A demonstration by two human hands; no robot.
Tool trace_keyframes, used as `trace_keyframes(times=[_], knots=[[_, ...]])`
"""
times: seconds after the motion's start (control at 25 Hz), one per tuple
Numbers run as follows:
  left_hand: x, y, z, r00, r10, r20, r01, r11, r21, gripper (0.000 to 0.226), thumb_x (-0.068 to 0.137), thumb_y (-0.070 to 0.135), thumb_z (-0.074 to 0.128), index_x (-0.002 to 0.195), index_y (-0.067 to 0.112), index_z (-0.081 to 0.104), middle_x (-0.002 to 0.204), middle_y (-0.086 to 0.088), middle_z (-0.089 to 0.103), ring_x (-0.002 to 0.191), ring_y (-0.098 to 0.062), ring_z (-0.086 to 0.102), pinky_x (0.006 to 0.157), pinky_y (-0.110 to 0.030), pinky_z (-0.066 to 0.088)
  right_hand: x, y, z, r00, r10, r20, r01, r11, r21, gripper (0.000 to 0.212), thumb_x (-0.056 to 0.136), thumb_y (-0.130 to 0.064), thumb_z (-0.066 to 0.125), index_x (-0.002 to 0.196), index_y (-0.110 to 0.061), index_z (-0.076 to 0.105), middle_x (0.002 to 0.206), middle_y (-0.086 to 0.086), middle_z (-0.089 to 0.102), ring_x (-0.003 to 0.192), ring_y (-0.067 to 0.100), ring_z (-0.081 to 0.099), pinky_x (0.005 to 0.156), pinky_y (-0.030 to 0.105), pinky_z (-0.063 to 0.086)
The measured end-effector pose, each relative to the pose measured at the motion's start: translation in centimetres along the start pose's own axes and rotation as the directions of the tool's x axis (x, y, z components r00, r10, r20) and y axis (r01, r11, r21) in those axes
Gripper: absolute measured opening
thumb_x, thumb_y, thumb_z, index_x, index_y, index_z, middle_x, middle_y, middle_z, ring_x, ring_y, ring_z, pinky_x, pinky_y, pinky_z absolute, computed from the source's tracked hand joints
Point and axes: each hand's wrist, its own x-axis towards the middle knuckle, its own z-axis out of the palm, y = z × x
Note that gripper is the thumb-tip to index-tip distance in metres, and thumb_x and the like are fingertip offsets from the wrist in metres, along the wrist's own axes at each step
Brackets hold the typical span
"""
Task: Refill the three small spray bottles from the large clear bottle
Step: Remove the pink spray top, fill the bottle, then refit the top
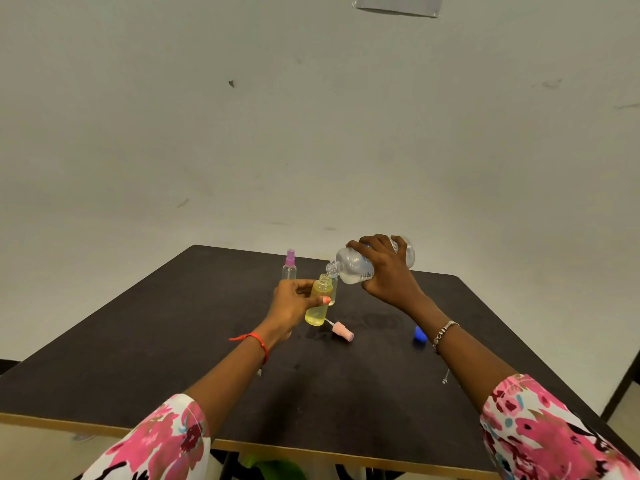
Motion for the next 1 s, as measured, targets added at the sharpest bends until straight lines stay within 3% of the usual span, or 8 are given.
trace_keyframes(times=[0.28, 0.52, 0.76, 1.0], knots=[[-0.09, 0.08, 0.09, 1.000, -0.007, 0.006, 0.007, 1.000, -0.003, 0.044, 0.073, -0.001, 0.070, 0.116, -0.002, 0.059, 0.116, -0.017, 0.065, 0.097, -0.016, 0.060, 0.082, -0.023, 0.048, -0.04, -0.05, -0.02, 1.000, -0.003, -0.004, 0.003, 1.000, -0.015, 0.062, 0.060, -0.010, 0.073, 0.119, -0.018, 0.055, 0.112, 0.010, 0.061, 0.111, 0.033, 0.053, 0.100, 0.054, 0.024], [0.06, 0.09, 0.07, 1.000, -0.011, 0.004, 0.011, 1.000, -0.011, 0.045, 0.072, -0.001, 0.072, 0.116, -0.002, 0.060, 0.115, -0.016, 0.065, 0.096, -0.015, 0.060, 0.070, -0.015, 0.048, 0.00, -0.09, -0.08, 1.000, 0.011, 0.000, -0.011, 1.000, -0.007, 0.061, 0.061, -0.012, 0.072, 0.119, -0.017, 0.056, 0.112, 0.010, 0.061, 0.110, 0.032, 0.053, 0.099, 0.053, 0.024], [0.26, -0.06, 0.20, 1.000, -0.013, 0.006, 0.013, 1.000, -0.013, 0.046, 0.073, 0.000, 0.071, 0.117, -0.001, 0.059, 0.117, -0.016, 0.064, 0.098, -0.016, 0.060, 0.082, -0.023, 0.048, 0.02, 0.01, 0.00, 1.000, 0.022, 0.002, -0.022, 1.000, 0.000, 0.061, 0.061, -0.012, 0.072, 0.119, -0.018, 0.055, 0.111, 0.009, 0.061, 0.109, 0.032, 0.053, 0.099, 0.053, 0.024], [0.39, -0.21, 0.48, 1.000, -0.008, 0.023, 0.009, 1.000, -0.023, 0.046, 0.073, 0.000, 0.071, 0.117, -0.001, 0.059, 0.116, -0.016, 0.065, 0.099, -0.016, 0.061, 0.080, -0.020, 0.049, -0.33, 0.01, 0.17, 0.997, 0.073, 0.025, -0.074, 0.995, 0.072, 0.060, 0.061, -0.021, 0.066, 0.120, -0.016, 0.055, 0.113, 0.009, 0.060, 0.111, 0.030, 0.052, 0.099, 0.050, 0.023]])
